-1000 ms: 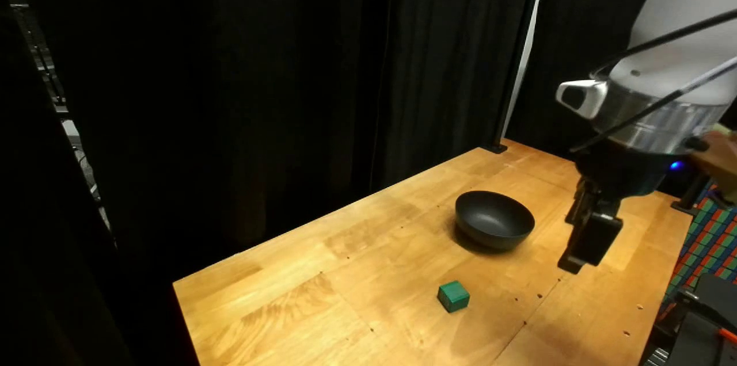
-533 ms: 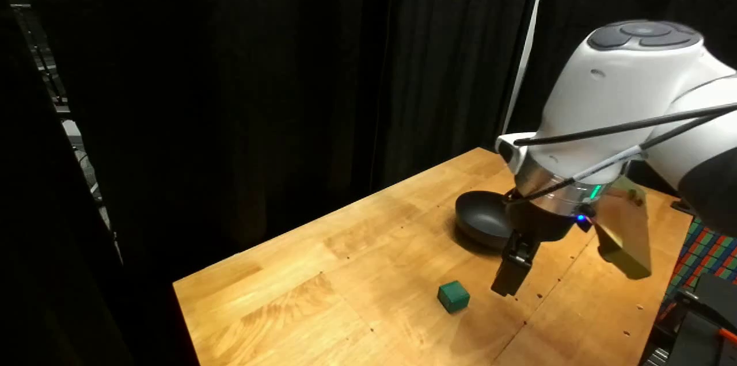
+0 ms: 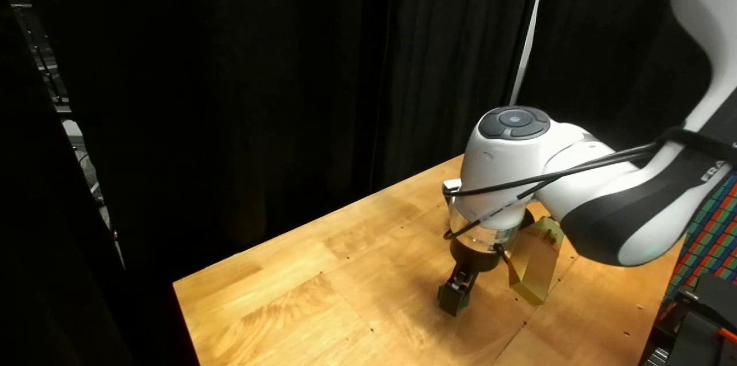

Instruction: Put the green object in the black bowl

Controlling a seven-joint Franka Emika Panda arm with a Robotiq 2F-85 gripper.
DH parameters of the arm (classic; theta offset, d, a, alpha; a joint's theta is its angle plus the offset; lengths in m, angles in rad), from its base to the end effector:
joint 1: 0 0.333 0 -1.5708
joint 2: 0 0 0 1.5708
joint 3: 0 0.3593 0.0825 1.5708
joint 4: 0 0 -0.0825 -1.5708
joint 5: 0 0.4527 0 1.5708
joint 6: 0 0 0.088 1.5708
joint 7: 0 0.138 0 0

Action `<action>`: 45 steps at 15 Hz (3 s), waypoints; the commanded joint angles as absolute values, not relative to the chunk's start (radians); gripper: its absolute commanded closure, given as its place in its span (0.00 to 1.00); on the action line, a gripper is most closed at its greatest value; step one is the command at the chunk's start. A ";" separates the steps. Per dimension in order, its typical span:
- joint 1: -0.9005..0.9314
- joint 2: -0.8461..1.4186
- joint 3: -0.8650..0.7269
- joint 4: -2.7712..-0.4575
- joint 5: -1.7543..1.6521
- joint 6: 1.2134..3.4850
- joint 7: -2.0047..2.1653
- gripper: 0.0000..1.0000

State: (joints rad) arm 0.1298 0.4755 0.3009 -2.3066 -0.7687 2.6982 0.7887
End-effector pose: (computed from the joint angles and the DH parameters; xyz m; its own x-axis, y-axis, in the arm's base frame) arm 0.4880 0.2577 0.0874 0.9467 0.3164 0.0601 0.3036 -0.9390 0.1618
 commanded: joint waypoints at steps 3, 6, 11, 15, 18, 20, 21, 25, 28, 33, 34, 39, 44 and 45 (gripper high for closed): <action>0.285 0.595 0.164 -2.187 -0.650 2.726 0.741 0.32; 0.344 0.565 0.116 -2.195 -0.570 2.711 0.716 0.57; 0.380 0.488 0.087 -2.259 -0.441 2.674 0.640 0.69; 0.403 0.364 0.054 -2.303 -0.415 2.593 0.603 0.70; 0.424 0.279 -0.005 -2.286 -0.518 2.478 0.646 0.70; 0.415 0.245 -0.030 -2.271 -0.627 2.407 0.693 0.70; 0.400 0.234 -0.029 -2.264 -0.676 2.378 0.711 0.70; 0.339 0.251 -0.027 -2.243 -0.892 2.320 0.863 0.70; 0.289 0.288 -0.012 -2.233 -0.954 2.329 0.946 0.21; 0.248 0.236 0.020 -2.266 -0.933 2.322 0.931 0.00; 0.238 0.191 0.035 -2.285 -0.900 2.318 0.890 0.00; 0.184 -0.029 0.091 -2.329 -0.635 2.307 0.594 0.00; 0.166 -0.193 0.090 -2.286 -0.269 2.131 0.213 0.00; 0.163 -0.218 0.087 -2.268 -0.221 2.080 0.155 0.00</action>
